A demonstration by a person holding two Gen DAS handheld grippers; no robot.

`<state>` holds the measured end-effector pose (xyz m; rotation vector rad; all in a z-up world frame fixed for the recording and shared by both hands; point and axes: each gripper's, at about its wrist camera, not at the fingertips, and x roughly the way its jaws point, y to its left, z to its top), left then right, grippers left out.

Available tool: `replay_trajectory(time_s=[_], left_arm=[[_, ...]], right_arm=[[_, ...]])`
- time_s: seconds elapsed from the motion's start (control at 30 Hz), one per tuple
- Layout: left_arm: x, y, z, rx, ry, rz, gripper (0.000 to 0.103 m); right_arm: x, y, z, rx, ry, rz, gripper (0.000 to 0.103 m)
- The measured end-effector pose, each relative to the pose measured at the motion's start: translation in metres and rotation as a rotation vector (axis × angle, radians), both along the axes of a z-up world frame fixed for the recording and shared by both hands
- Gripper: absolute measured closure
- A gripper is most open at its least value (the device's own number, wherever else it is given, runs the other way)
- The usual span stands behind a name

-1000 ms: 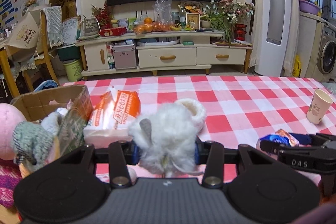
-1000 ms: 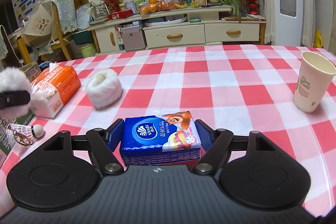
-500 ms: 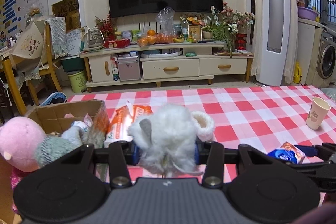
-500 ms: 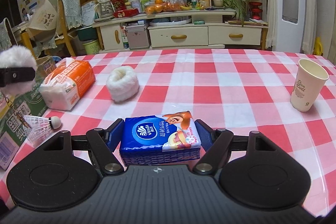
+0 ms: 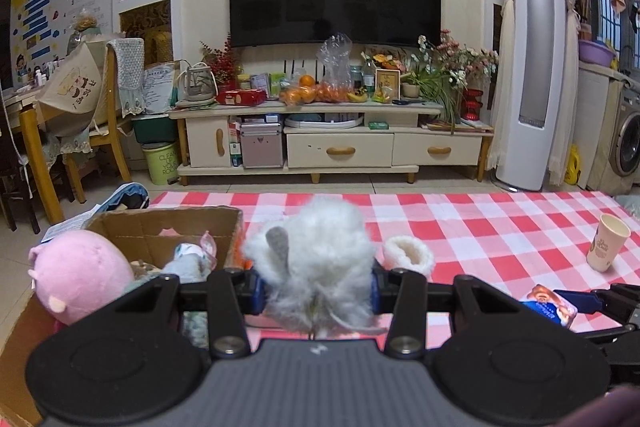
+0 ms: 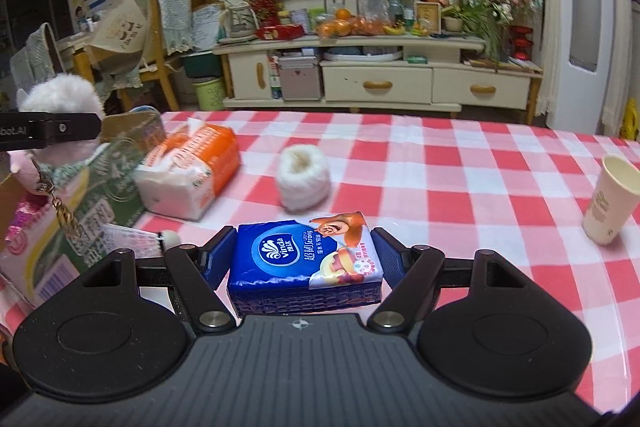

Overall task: Organize soft objects
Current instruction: 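Carry both items over the cardboard box and open both tools to drop them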

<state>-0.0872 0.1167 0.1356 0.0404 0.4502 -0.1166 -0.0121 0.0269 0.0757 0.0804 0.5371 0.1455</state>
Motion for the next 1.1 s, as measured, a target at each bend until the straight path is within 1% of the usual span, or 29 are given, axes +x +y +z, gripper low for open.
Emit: replay_trajectory(time_s=[0.3,0.73,0.9,1.1], left_arm=[[-0.004,0.027,0.007,-0.05,-0.015,0.029,0.06],[-0.002,0.069,0.003,-0.089,-0.008,0.109,0.059],[-0.002,0.081,0.001,-0.108,0.001,0.127,0.059],[-0.007,0.098,0.003,-0.144,-0.007,0.145,0.059]], right_arm=[[0.006,0.032,0.019,-0.011,-0.027,0.063,0.012],[0.028,0.083,0.047,-0.003,-0.077,0.183,0.012],[0.036,0.101,0.054,0.0,-0.088,0.225,0.012],[0.048,0.118,0.06,0.0,-0.102,0.269,0.012]])
